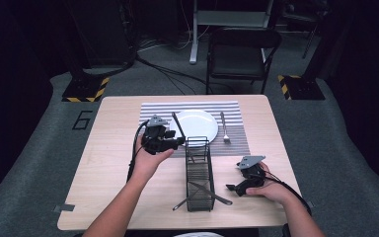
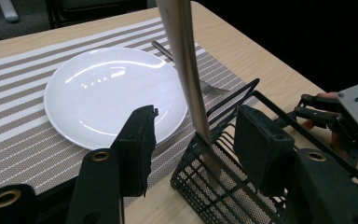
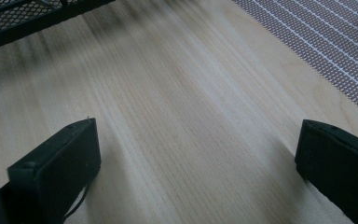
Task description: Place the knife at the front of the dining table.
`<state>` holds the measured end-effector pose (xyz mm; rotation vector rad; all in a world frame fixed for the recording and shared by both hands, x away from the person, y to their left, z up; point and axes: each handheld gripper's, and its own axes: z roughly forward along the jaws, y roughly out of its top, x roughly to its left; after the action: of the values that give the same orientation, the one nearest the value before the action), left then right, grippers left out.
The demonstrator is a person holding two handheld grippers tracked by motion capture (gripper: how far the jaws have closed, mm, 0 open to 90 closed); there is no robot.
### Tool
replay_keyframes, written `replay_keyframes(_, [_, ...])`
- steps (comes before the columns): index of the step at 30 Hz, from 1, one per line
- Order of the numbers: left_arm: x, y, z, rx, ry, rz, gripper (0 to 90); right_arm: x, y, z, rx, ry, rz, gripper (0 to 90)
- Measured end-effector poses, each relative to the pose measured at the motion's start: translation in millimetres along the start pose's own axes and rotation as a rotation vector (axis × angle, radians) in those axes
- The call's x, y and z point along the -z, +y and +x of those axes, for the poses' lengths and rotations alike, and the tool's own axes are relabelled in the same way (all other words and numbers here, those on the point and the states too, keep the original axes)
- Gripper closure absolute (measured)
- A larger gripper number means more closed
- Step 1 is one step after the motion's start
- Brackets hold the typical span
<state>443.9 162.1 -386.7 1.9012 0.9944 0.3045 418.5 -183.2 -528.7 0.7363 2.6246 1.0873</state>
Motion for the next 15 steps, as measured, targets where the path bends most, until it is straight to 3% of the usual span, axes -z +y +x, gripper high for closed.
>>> replay_keyframes(15, [-17.8, 3.8, -0.2, 0.004, -0.014, 0.016, 53.7, 0.0, 0.0, 0.0, 0.0, 0.0, 0.0, 0.0])
